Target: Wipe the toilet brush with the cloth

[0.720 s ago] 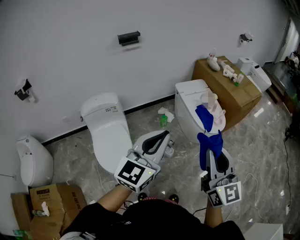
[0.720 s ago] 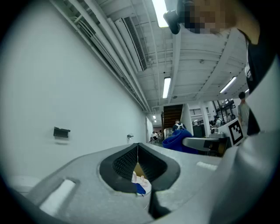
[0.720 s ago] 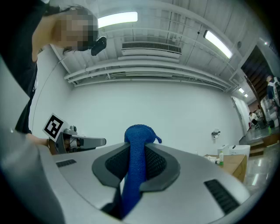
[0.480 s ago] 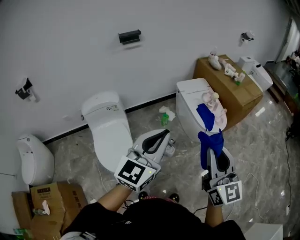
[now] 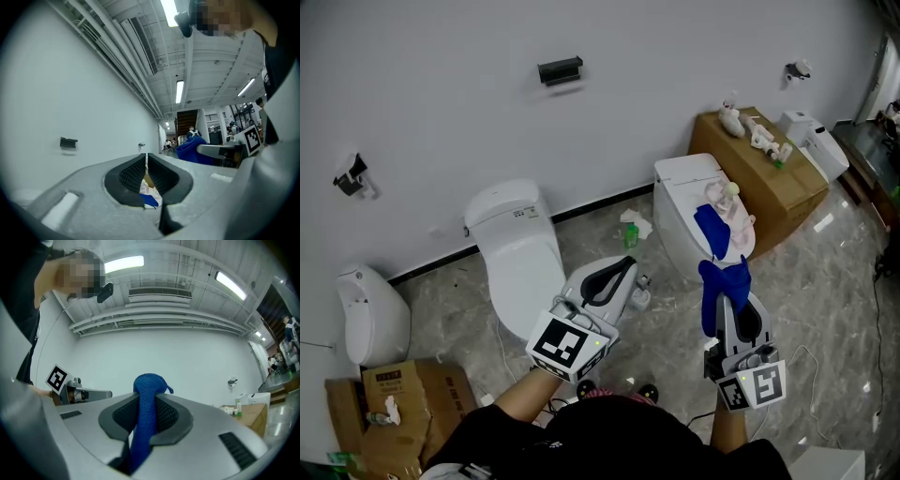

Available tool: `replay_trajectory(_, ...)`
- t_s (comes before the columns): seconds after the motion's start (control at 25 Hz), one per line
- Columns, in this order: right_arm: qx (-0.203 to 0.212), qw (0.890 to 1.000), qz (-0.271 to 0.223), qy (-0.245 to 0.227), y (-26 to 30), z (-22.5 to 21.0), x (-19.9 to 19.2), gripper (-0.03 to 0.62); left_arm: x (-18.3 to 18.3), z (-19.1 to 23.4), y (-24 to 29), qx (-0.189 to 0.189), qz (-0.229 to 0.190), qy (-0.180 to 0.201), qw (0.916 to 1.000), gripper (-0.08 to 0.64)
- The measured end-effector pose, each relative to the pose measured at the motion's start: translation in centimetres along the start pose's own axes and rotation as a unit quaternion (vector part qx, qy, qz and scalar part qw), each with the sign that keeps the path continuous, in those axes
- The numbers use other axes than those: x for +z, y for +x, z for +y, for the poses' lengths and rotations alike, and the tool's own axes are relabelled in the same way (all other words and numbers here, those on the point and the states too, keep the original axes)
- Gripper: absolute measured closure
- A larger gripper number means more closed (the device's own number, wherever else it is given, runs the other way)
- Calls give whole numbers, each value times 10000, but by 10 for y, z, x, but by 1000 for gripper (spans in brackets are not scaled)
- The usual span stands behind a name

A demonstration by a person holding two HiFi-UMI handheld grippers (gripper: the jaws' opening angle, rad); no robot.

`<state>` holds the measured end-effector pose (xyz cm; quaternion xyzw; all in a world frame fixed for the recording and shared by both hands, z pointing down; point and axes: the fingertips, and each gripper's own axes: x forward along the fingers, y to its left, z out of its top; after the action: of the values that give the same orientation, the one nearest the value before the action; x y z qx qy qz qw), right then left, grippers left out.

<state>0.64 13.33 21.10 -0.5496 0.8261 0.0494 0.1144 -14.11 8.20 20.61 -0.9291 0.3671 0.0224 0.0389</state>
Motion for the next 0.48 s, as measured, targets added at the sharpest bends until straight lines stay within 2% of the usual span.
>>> replay_trajectory(0.48, -27, 9999, -126, 103, -23, -22, 4, 528, -2, -31, 13, -91, 47, 35, 9999, 552)
